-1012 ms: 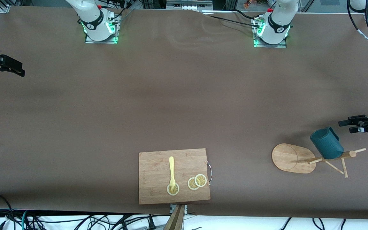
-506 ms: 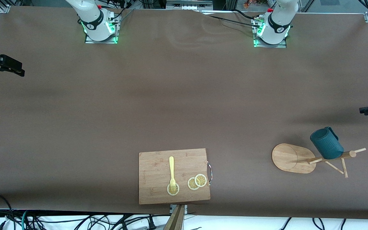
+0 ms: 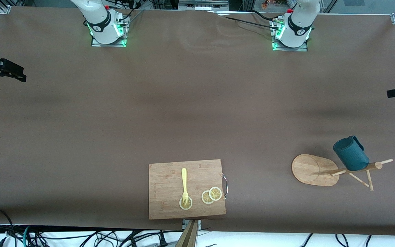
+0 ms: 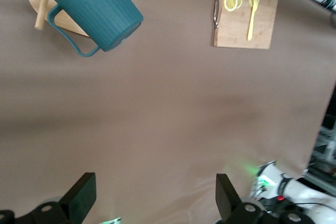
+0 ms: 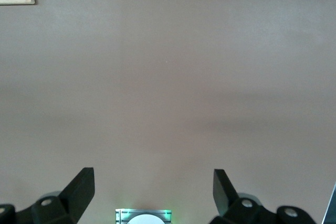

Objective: Pass cup and hang on rack

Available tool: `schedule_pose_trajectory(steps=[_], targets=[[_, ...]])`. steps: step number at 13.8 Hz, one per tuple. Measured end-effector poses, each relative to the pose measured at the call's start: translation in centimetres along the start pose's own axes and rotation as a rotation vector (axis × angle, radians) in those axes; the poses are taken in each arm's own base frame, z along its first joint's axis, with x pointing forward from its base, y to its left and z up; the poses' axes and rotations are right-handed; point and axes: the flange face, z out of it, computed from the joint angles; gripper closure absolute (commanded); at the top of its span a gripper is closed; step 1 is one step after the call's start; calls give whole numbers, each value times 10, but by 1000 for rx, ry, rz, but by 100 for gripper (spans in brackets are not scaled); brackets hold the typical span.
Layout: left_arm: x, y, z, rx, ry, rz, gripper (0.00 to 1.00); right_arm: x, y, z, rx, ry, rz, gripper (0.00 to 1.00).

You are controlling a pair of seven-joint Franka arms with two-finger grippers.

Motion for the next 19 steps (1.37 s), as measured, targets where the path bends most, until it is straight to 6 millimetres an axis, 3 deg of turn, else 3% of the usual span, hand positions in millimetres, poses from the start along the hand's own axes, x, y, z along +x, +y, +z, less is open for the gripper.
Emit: schedule_pose_trajectory(steps=[5, 9, 12, 15, 19], targets=[[10, 66, 50, 163, 20, 87, 0, 0, 0, 0, 0, 0, 0, 0], [-28, 110, 87, 374, 50, 133, 0, 0, 0, 0, 0, 0, -2, 0], [-43, 98, 81, 447, 88, 115, 0, 0, 0, 0, 0, 0, -2, 0], [-44, 74, 80, 532, 128, 104, 0, 0, 0, 0, 0, 0, -2, 0], [-37, 71, 83, 582, 189, 132, 0, 0, 0, 0, 0, 0, -3, 0]])
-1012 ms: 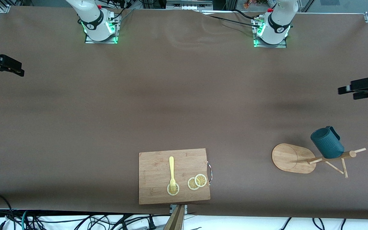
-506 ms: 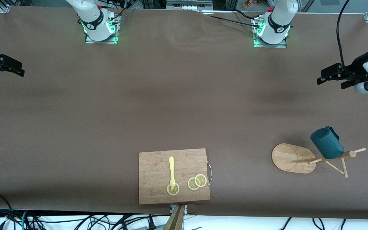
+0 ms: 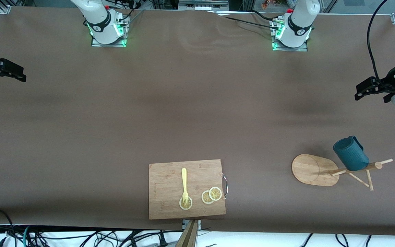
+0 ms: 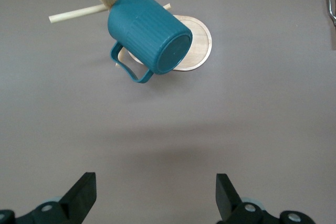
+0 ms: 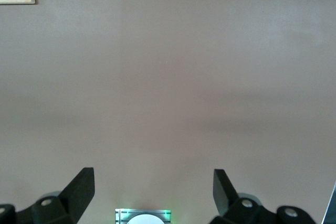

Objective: Pass cup and hang on rack

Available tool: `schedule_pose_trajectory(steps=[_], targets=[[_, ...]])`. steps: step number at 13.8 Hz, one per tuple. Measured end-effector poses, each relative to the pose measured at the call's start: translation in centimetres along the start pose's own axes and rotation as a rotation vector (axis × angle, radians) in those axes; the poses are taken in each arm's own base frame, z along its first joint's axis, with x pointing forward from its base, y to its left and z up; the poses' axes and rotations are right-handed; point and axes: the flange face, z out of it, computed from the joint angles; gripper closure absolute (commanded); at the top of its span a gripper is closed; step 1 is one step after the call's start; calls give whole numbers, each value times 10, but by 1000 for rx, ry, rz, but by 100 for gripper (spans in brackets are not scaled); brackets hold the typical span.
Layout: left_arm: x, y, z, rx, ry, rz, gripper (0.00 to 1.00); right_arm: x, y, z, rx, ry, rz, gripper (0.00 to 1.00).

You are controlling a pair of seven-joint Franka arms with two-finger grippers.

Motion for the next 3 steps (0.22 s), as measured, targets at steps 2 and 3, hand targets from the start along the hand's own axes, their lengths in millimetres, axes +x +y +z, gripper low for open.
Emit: schedule_pose_trajectory(steps=[2, 3], targets=[[0, 7, 0, -1, 0, 14, 0, 0, 0, 0, 0, 0, 0, 0], [1, 12, 0, -1, 1, 21, 0, 0, 0, 0, 0, 0, 0, 0]])
